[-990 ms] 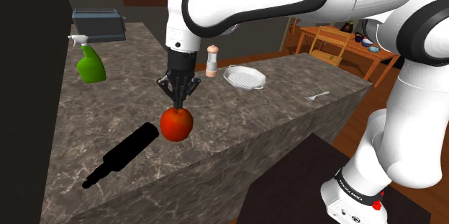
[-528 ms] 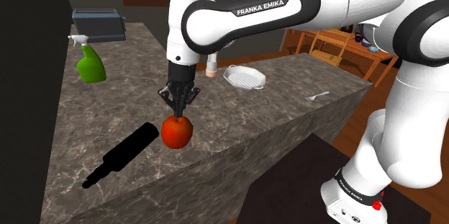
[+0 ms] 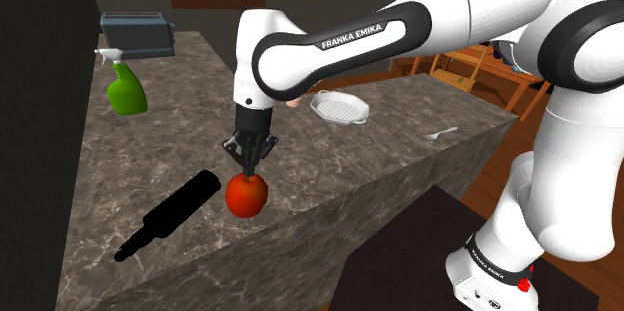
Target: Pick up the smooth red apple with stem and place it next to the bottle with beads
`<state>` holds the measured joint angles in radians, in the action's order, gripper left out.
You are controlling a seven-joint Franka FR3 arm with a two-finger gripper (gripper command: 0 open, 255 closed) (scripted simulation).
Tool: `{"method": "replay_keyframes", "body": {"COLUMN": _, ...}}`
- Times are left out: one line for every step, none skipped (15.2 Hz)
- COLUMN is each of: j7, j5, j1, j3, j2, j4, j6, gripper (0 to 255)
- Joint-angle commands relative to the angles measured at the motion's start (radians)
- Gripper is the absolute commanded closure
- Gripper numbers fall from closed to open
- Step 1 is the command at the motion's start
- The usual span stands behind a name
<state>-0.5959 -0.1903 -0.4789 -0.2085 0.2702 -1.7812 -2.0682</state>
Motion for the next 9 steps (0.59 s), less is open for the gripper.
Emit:
{"method": "replay_keyframes", "body": {"j7": 0.001, "j5": 0.0, "j1": 0.0, "j3": 0.0, "j2": 0.003, "j4": 0.0, "j6": -0.004, "gripper": 255}}
{"method": "replay_keyframes", "body": {"j7": 0.001, "j5": 0.0, "j1": 0.0, "j3": 0.0, "j2": 0.003, "j4": 0.0, "j6": -0.004, "gripper": 255}}
{"method": "replay_keyframes", "body": {"j7": 0.001, "j5": 0.0, "j1": 0.0, "j3": 0.0, "j2": 0.003, "j4": 0.0, "j6": -0.004, "gripper": 255}}
{"method": "replay_keyframes", "body": {"j7": 0.001, "j5": 0.0, "j1": 0.0, "j3": 0.0, "j2": 0.003, "j4": 0.0, "j6": -0.004, "gripper": 255}}
{"method": "replay_keyframes", "body": {"j7": 0.001, "j5": 0.0, "j1": 0.0, "j3": 0.0, "j2": 0.003, "j4": 0.0, "j6": -0.004, "gripper": 255}}
{"method": "replay_keyframes", "body": {"j7": 0.001, "j5": 0.0, "j1": 0.0, "j3": 0.0, "j2": 0.003, "j4": 0.0, "j6": -0.004, "gripper": 255}}
{"method": "replay_keyframes", "body": {"j7": 0.001, "j5": 0.0, "j1": 0.0, "j3": 0.0, "j2": 0.003, "j4": 0.0, "j6": -0.004, "gripper": 0}}
{"method": "replay_keyframes", "body": {"j7": 0.001, "j5": 0.0, "j1": 0.0, "j3": 0.0, "j2": 0.003, "j4": 0.0, "j6": -0.004, "gripper": 0}}
{"method": "replay_keyframes", "body": {"j7": 0.001, "j5": 0.0, "j1": 0.0, "j3": 0.0, "j2": 0.003, "j4": 0.0, "j6": -0.004, "gripper": 0}}
